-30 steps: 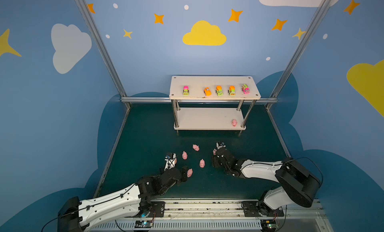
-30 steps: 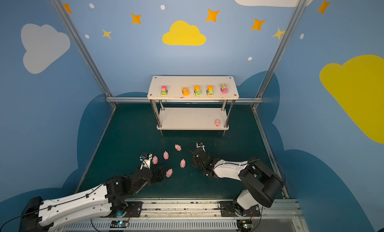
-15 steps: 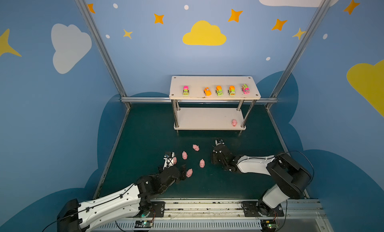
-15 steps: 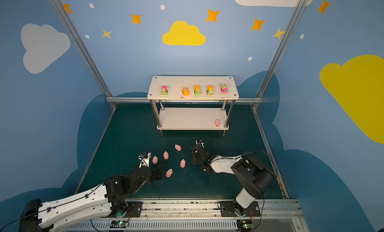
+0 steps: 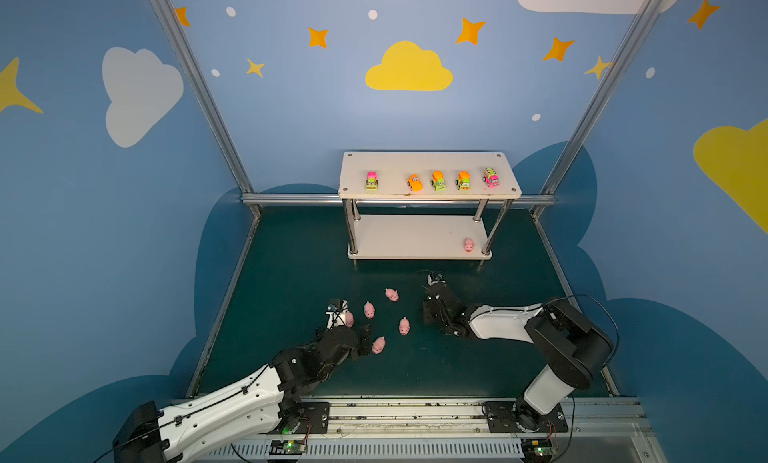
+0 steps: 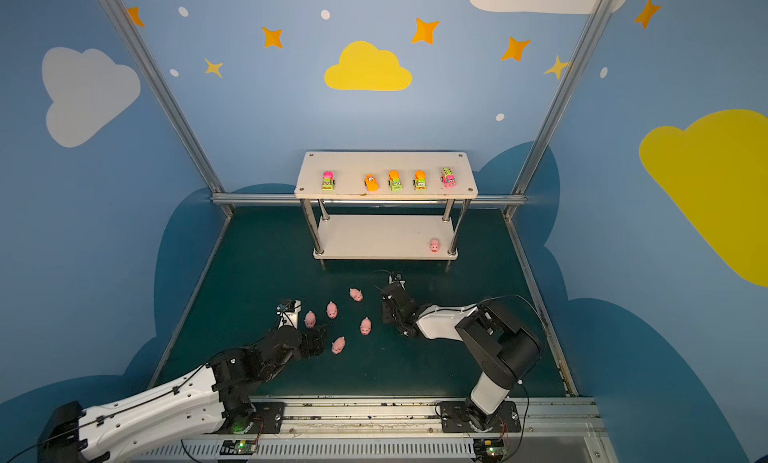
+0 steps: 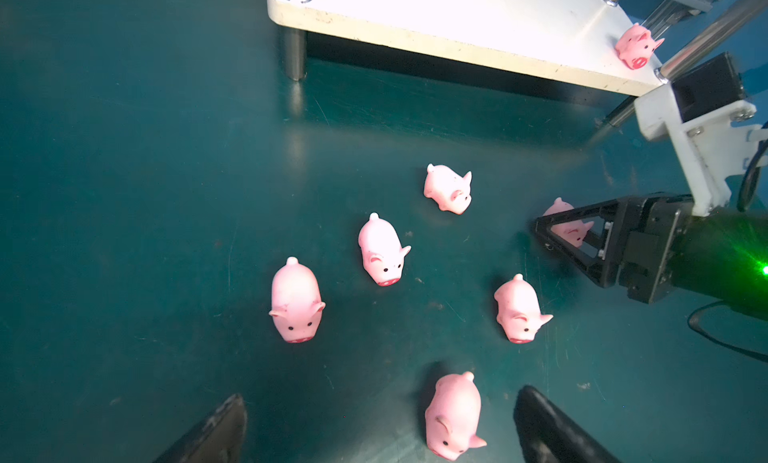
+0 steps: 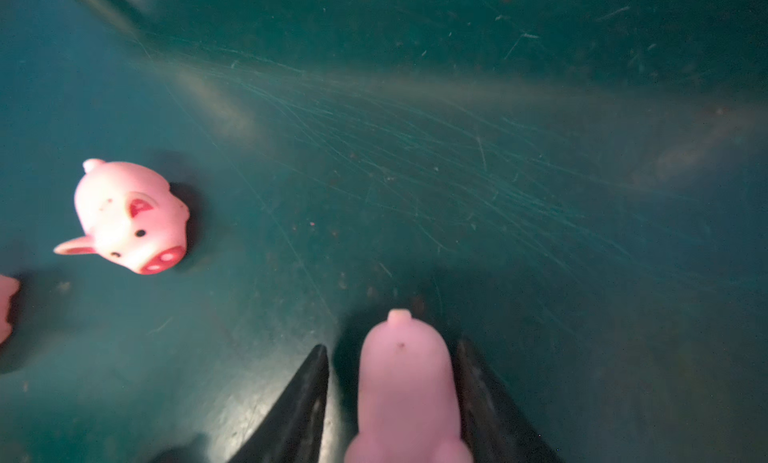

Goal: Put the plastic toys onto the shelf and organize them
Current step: 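Lower the open right gripper over another pink pig and close on it, then lift the pink pig with the right gripper and carry it toward the lower shelf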

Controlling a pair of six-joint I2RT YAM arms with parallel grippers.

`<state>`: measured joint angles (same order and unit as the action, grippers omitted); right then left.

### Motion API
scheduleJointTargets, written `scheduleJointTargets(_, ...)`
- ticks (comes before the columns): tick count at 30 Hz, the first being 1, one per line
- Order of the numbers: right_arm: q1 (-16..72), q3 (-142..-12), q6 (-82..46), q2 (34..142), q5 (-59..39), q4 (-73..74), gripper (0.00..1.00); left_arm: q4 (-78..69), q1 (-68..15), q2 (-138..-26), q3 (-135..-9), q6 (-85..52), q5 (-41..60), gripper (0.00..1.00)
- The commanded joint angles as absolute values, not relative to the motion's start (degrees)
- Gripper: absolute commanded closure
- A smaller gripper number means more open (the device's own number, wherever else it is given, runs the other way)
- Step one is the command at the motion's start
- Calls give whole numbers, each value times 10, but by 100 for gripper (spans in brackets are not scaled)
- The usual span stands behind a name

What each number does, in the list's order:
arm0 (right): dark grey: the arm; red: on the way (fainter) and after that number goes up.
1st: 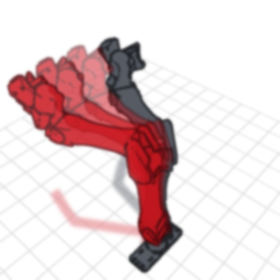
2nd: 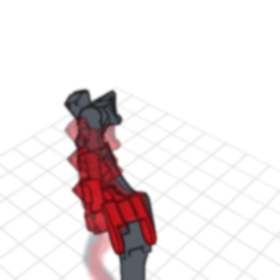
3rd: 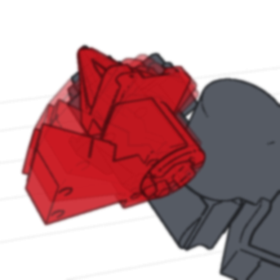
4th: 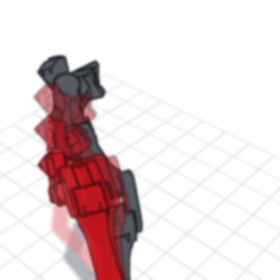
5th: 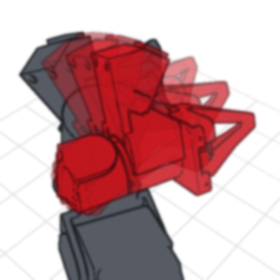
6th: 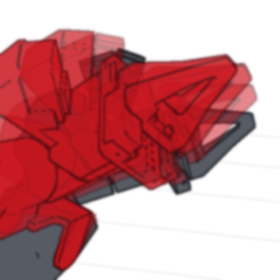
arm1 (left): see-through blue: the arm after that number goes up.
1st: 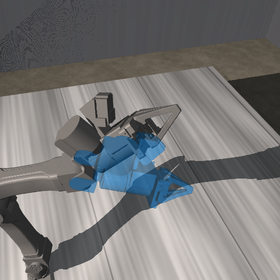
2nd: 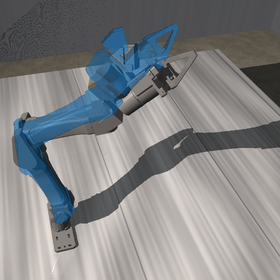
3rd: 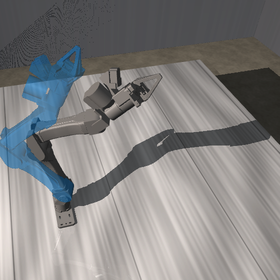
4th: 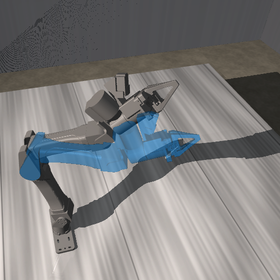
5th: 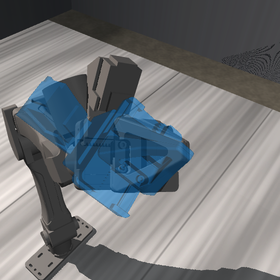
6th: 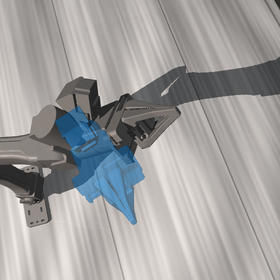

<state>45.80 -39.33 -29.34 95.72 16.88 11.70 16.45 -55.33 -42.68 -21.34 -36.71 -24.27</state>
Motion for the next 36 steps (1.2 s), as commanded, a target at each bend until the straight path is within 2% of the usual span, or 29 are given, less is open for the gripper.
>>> scheduleJointTargets(1, 455, -396, -296, 975, 159, 97, 53, 160, -549, -427, -207, -359, -238, 0)
scheduleJointTargets(12, 455, -415, -299, 969, 163, 61, 68, 159, -544, -428, -212, -355, -232, 0)
scheduleJointTargets(23, 443, -454, -270, 911, 167, 0, 69, 162, -541, -426, -215, -350, -233, 0)
scheduleJointTargets(36, 357, -536, -211, 901, 154, -38, 69, 162, -534, -413, -217, -335, -238, 0)
